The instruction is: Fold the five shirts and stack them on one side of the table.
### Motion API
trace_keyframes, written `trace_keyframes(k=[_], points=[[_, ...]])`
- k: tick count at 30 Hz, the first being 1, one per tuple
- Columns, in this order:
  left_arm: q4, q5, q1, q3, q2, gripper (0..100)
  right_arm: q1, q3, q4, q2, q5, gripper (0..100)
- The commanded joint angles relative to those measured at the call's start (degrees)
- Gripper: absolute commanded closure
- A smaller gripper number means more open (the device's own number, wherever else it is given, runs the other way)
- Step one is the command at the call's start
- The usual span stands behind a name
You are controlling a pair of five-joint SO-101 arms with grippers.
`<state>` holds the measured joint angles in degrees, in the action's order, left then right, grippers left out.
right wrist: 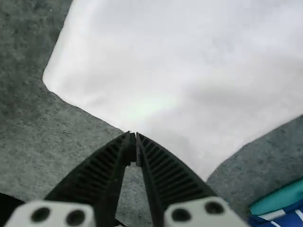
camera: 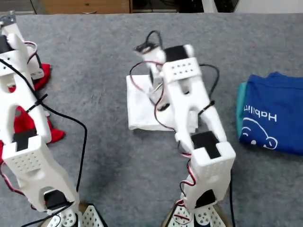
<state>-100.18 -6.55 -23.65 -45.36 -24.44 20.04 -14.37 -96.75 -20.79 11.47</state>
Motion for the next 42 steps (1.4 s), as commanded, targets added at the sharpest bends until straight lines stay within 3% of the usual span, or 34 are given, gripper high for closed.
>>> trace_keyframes(k=[1,7,14,19,27,42], points=[[-0.5,-0.4,-1.2,-0.7,0.8,98,1.3,5.2,5.3,0.6,0.5,99.7],[-0.6,-0.4,-1.5,-0.4,0.8,98,-0.5,6.5,8.5,-7.6,0.6,99.7],[-0.6,-0.4,-1.5,-0.6,0.9,98,-0.4,-6.1,1.8,-5.3,0.1,99.7],[-0.6,-0.4,-1.5,-0.6,0.9,98,-4.1,-14.7,2.6,-4.0,0.1,98.6],[-0.6,-1.1,-1.4,-0.3,0.9,98,-13.6,-21.0,1.2,-11.9,-1.0,70.5],[-0.6,-2.3,-1.2,-0.2,0.8,98,-14.4,-38.6,1.1,-32.2,-14.7,69.8]])
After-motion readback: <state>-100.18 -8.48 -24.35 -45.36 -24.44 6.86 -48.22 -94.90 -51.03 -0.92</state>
